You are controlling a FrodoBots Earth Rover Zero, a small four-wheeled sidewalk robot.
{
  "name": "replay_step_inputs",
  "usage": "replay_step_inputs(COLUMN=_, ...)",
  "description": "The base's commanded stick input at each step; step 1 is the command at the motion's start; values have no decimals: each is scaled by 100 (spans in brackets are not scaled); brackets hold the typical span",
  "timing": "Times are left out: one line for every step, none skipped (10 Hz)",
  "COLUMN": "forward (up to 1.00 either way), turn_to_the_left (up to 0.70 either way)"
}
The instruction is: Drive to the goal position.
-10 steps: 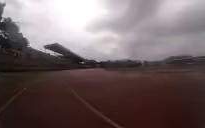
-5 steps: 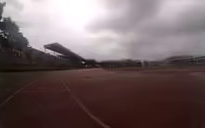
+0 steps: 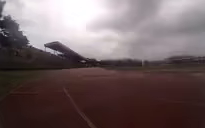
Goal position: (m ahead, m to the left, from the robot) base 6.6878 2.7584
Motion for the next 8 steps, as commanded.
replay_step_inputs(forward=50, turn_to_the_left=0)
replay_step_inputs(forward=50, turn_to_the_left=0)
replay_step_inputs(forward=50, turn_to_the_left=0)
replay_step_inputs(forward=50, turn_to_the_left=0)
replay_step_inputs(forward=50, turn_to_the_left=0)
replay_step_inputs(forward=50, turn_to_the_left=0)
replay_step_inputs(forward=50, turn_to_the_left=0)
replay_step_inputs(forward=50, turn_to_the_left=0)
